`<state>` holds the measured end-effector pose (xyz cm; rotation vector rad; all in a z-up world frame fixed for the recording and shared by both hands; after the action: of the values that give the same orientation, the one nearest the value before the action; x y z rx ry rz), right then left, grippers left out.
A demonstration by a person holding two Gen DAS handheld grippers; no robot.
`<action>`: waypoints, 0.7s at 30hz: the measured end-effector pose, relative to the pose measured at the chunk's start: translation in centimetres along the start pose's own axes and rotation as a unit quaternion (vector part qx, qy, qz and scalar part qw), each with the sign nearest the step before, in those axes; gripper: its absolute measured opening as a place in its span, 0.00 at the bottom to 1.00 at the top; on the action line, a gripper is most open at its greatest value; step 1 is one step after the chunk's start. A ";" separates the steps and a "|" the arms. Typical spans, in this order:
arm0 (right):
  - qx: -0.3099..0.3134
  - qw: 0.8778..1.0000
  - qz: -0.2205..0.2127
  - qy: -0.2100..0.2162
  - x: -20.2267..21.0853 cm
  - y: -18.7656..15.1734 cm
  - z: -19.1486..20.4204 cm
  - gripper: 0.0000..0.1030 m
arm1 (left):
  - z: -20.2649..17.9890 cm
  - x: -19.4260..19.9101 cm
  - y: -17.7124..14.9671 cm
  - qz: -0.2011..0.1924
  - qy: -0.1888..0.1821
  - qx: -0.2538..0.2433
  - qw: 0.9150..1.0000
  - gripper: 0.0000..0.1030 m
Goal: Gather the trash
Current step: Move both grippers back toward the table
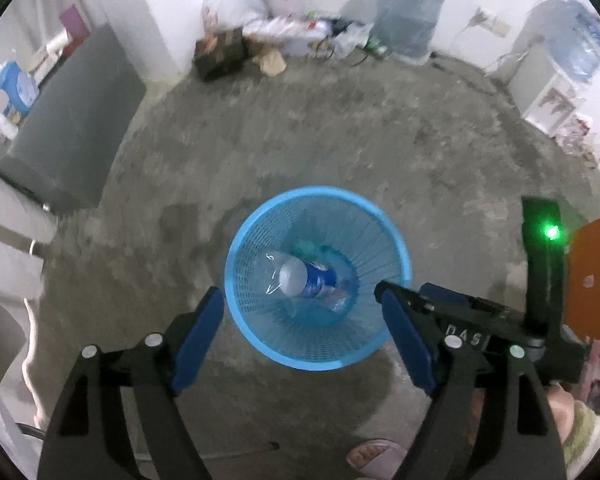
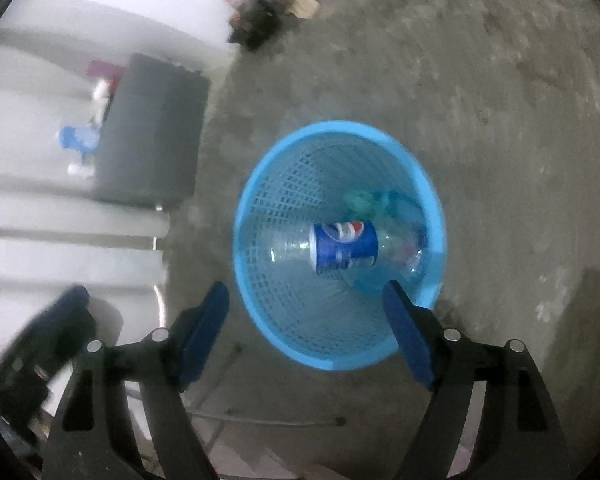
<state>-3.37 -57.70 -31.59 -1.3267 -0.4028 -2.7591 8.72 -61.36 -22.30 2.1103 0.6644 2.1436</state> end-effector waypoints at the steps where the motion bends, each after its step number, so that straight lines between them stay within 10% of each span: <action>1: 0.009 1.000 -0.006 -0.004 0.9 -0.4 0.0 0.74 | 0.0 0.9 -0.4 -0.005 -0.001 -0.001 1.000 0.77; 10: 0.164 0.984 -0.068 -0.015 10.3 -3.0 5.1 0.74 | 2.9 17.4 -7.3 -0.124 0.024 -0.019 0.992 0.77; 21: 0.390 0.914 -0.056 0.094 16.4 -12.0 17.2 0.74 | 12.3 29.8 -32.3 -0.224 0.073 0.186 0.954 0.80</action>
<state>-2.58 -40.67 -11.14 -0.8353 -1.4007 -2.3146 10.60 -18.84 -5.70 1.7138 1.5023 2.0386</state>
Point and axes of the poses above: each gripper's, at about its wrist camera, not at the fingertips, and x roughly against the way its jaws point, z to its left, y to its top, the point moved 10 cm from there along -x, roughly the way its jaws point, and after that the axes turned 8 degrees about x, right-handed, at the moved point
